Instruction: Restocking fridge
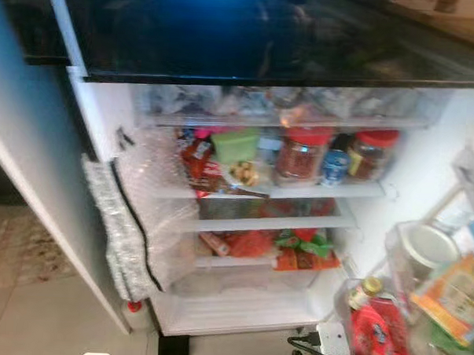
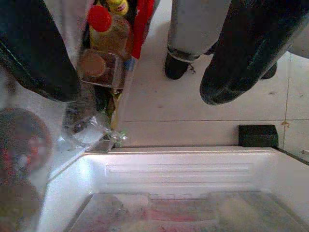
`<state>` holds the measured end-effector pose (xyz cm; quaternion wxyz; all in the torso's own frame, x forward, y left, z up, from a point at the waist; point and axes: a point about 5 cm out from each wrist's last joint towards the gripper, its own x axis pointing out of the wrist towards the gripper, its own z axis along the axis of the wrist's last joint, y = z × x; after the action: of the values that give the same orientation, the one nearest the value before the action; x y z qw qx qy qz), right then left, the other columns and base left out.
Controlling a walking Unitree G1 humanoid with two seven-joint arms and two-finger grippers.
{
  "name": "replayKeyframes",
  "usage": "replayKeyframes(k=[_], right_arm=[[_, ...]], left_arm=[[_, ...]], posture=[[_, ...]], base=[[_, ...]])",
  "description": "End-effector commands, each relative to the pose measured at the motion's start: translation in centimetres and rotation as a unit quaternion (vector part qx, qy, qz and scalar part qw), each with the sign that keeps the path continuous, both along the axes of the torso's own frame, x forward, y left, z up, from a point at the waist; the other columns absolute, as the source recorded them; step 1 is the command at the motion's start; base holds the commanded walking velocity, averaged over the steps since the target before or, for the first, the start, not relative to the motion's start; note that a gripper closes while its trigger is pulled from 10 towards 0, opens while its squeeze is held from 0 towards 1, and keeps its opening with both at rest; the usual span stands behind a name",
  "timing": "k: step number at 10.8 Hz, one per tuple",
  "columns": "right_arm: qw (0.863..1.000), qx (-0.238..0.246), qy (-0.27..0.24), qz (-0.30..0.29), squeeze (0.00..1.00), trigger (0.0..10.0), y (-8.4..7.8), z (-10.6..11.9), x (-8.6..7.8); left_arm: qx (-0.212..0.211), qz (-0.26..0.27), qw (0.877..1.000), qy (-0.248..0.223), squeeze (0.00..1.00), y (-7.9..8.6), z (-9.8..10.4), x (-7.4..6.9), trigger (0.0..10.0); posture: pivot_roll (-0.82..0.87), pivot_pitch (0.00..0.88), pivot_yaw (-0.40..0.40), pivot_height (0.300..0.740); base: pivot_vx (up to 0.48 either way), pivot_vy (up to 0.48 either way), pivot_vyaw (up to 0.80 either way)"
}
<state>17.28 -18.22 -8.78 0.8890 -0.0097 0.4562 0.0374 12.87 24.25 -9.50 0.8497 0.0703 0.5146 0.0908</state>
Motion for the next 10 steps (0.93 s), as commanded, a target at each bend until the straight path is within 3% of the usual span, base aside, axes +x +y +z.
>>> replayKeyframes(k=[1,10], right_arm=[[1.000,-0.003,0.001,-0.005,0.00,10.0,-0.37,-0.03,-0.16],[1.000,-0.003,0.002,-0.005,0.00,10.0,-0.35,0.00,-0.05]], left_arm=[[-0.002,0.002,1.000,0.007,0.00,-0.10,-0.15,-0.31,10.0],[-0.001,0.010,1.000,0.011,0.00,0.23,-0.15,-0.56,10.0]], posture=[[0.04,0.000,-0.044,0.740],[0.04,0.000,-0.040,0.740]], base=[[0.000,-0.274,0.00],[0.000,-0.275,0.00]])
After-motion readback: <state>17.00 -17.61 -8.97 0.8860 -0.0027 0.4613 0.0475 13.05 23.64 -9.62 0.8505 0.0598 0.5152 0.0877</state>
